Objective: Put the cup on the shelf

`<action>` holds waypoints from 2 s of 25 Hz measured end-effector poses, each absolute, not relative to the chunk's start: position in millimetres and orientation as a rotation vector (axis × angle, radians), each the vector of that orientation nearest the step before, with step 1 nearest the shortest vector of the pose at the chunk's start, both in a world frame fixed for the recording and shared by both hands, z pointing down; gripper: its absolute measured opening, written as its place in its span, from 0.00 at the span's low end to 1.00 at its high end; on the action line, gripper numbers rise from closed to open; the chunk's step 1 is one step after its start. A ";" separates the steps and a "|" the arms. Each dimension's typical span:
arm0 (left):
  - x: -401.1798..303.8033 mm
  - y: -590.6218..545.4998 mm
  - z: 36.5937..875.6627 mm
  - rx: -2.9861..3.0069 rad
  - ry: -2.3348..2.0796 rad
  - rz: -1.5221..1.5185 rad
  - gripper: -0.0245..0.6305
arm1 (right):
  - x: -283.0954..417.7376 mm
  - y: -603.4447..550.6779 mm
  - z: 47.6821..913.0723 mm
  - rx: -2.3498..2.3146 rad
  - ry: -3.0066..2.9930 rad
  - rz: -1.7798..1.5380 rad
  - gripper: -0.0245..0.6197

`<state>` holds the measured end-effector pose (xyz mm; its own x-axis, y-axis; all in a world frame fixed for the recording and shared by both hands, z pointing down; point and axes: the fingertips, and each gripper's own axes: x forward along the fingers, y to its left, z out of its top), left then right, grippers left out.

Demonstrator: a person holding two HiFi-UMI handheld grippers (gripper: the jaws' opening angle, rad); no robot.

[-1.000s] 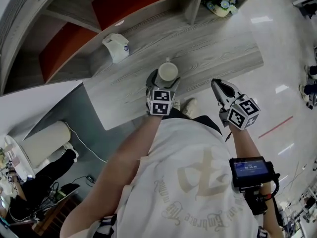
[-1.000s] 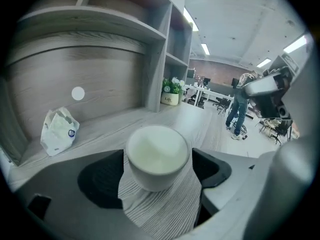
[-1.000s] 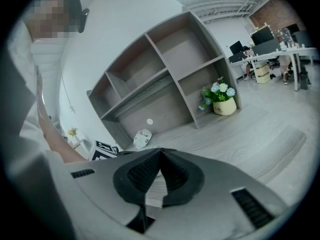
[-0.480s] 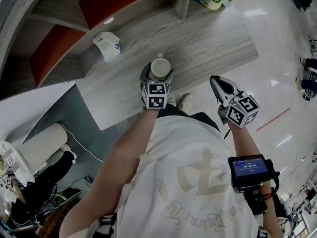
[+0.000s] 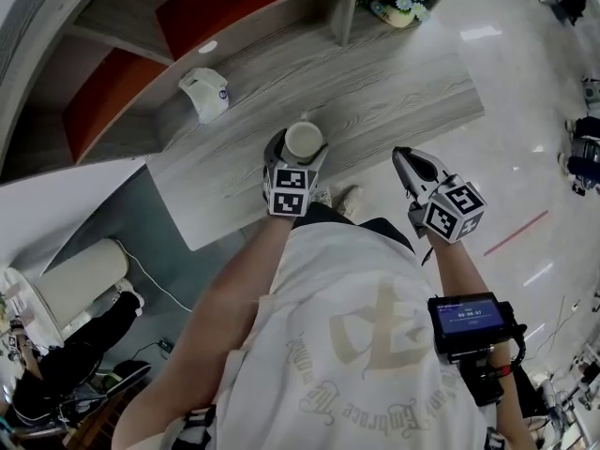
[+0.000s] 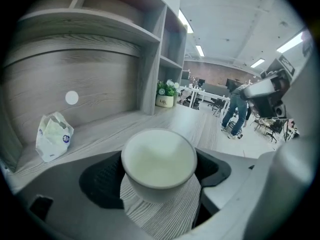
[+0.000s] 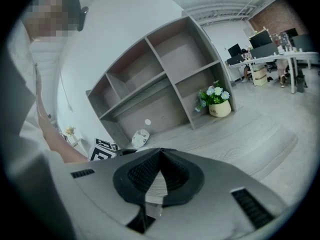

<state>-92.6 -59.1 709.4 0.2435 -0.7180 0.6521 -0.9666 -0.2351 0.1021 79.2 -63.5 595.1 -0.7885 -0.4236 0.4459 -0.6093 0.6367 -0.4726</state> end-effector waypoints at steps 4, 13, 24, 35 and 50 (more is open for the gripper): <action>-92.0 -52.3 697.7 2.051 -1.520 0.638 0.68 | 74.1 -57.9 592.3 0.825 -2.577 0.899 0.04; -96.2 -43.9 676.6 2.103 -1.487 0.602 0.68 | 66.4 -49.8 589.5 0.813 -2.597 0.888 0.04; -97.7 -34.5 621.3 2.177 -1.466 0.490 0.68 | 58.1 -53.5 579.3 0.829 -2.631 0.877 0.04; -102.7 -35.9 571.7 2.255 -1.415 0.383 0.68 | 44.4 -61.6 563.3 0.877 -2.650 0.846 0.04; -119.9 -39.6 528.3 2.280 -1.423 0.275 0.68 | 54.3 -103.5 510.7 1.031 -2.765 0.963 0.04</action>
